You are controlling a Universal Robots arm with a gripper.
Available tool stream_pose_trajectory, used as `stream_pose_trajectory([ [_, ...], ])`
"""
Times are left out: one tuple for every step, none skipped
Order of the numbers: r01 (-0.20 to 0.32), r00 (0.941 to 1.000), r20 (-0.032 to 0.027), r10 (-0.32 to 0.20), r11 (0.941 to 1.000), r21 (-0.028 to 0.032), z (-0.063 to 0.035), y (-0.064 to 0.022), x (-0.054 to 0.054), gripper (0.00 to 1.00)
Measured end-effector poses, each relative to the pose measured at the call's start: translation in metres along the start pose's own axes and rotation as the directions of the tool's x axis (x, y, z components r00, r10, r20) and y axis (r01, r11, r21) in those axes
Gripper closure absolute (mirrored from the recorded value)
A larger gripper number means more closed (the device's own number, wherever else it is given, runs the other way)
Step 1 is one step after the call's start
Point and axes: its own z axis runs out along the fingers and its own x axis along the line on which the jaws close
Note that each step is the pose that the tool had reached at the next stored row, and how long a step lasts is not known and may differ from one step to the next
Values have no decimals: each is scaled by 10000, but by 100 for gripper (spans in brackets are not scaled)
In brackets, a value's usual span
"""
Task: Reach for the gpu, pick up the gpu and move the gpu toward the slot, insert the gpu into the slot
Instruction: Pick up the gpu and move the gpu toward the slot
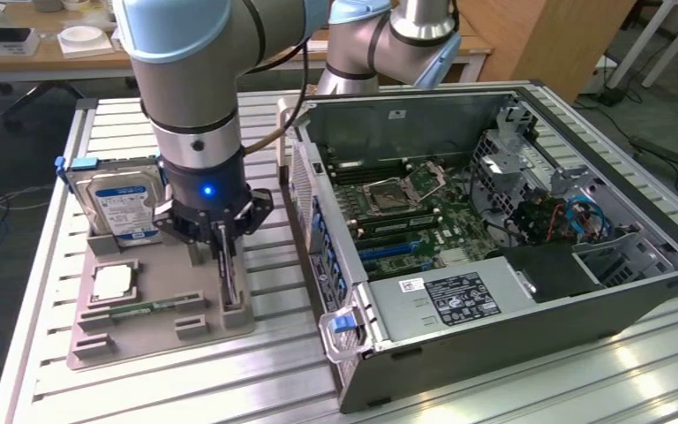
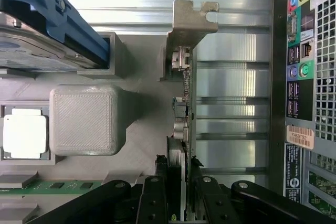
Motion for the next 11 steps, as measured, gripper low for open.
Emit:
stream_pose_trajectory([
  [0,10000,0,0,10000,0,-8,0,0,74],
  [0,10000,-1,0,10000,0,-16,1,0,74],
  [0,10000,0,0,10000,0,-24,1,0,74],
  [0,10000,0,0,10000,0,-32,2,0,74],
  [0,10000,0,0,10000,0,-41,2,-1,74],
  [0,10000,0,0,10000,0,-51,3,-1,74],
  [0,10000,0,0,10000,1,-61,3,-1,74],
  [0,10000,0,0,10000,0,-72,4,-1,74],
  [0,10000,-1,0,10000,0,-83,4,-1,74],
  [0,10000,0,0,10000,0,-94,5,-2,74],
  [1,10000,0,-1,10000,0,-108,6,-2,74],
])
